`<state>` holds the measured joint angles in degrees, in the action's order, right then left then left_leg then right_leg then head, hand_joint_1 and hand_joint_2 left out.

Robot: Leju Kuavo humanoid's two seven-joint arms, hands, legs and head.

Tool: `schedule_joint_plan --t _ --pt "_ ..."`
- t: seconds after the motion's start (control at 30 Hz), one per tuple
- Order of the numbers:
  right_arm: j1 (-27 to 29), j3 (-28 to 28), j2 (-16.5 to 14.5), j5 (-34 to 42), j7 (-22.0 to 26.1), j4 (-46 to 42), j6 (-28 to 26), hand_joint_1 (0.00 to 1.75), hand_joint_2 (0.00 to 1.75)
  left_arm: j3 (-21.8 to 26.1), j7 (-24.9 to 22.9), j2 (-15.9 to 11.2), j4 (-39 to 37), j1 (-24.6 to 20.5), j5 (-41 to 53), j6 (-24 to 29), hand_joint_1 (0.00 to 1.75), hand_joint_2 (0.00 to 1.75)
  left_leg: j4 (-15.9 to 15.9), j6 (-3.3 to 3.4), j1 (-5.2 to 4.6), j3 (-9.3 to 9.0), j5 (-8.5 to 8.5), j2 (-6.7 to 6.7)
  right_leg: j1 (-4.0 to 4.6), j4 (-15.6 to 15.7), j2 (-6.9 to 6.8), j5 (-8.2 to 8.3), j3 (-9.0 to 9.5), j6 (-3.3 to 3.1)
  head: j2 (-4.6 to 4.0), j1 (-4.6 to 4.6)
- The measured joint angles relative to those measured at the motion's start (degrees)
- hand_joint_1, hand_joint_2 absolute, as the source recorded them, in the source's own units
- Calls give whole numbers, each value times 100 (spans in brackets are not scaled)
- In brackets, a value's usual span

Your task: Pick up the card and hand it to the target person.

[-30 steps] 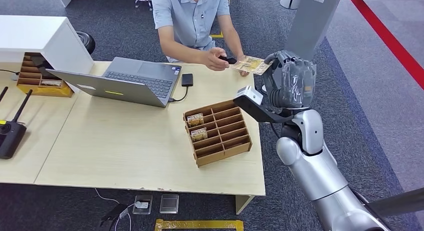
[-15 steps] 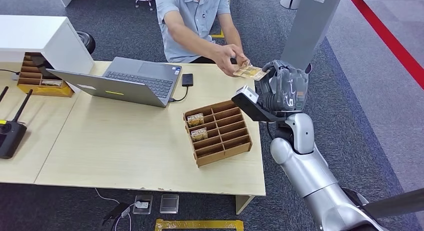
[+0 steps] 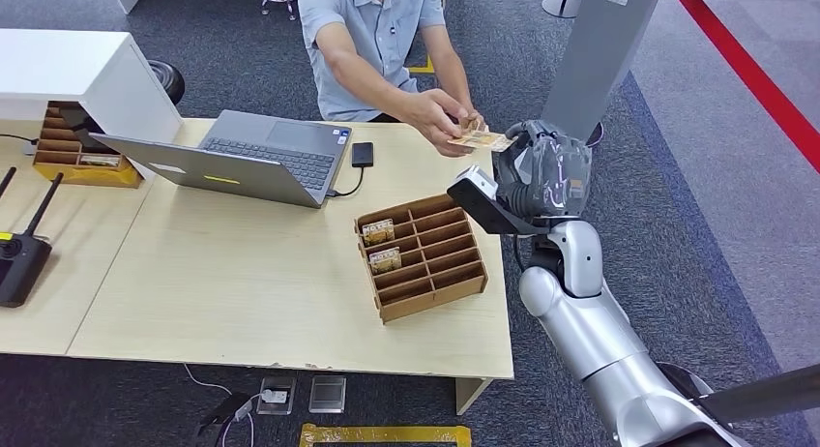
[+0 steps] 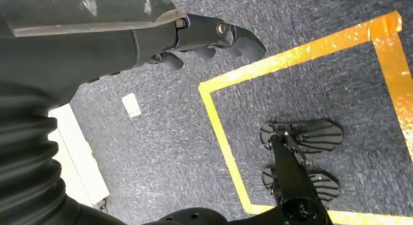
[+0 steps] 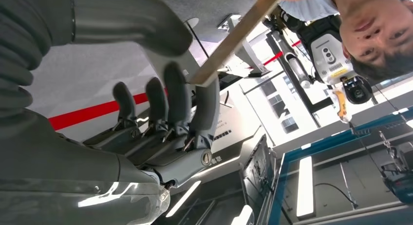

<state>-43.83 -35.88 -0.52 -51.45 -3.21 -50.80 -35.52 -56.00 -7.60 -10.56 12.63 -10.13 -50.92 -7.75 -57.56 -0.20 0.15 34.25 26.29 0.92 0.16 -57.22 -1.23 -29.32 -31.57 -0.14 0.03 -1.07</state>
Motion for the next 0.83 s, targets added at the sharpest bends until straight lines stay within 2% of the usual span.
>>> schedule_joint_plan --t 0.1,0.6,0.7,0.83 --pt "-17 -1 -7 27 -4 50 -2 0 175 0 52 0 -1 6 -3 -3 0 0 0 0 0 0 0 0 0 0 0 0 0 0 0 1" --pt "-27 -4 -20 303 13 201 18 0 175 0 37 0 0 45 -46 109 0 0 0 0 0 0 0 0 0 0 0 0 0 0 0 0" --pt "18 1 -20 1034 232 153 243 0 175 0 41 0 -1 73 -90 121 0 0 0 0 0 0 0 0 0 0 0 0 0 0 0 1" --pt "183 21 -15 2429 579 -69 915 0 175 0 74 -1 -2 128 -160 124 0 0 0 0 0 0 0 1 0 1 0 0 -1 0 -1 2"
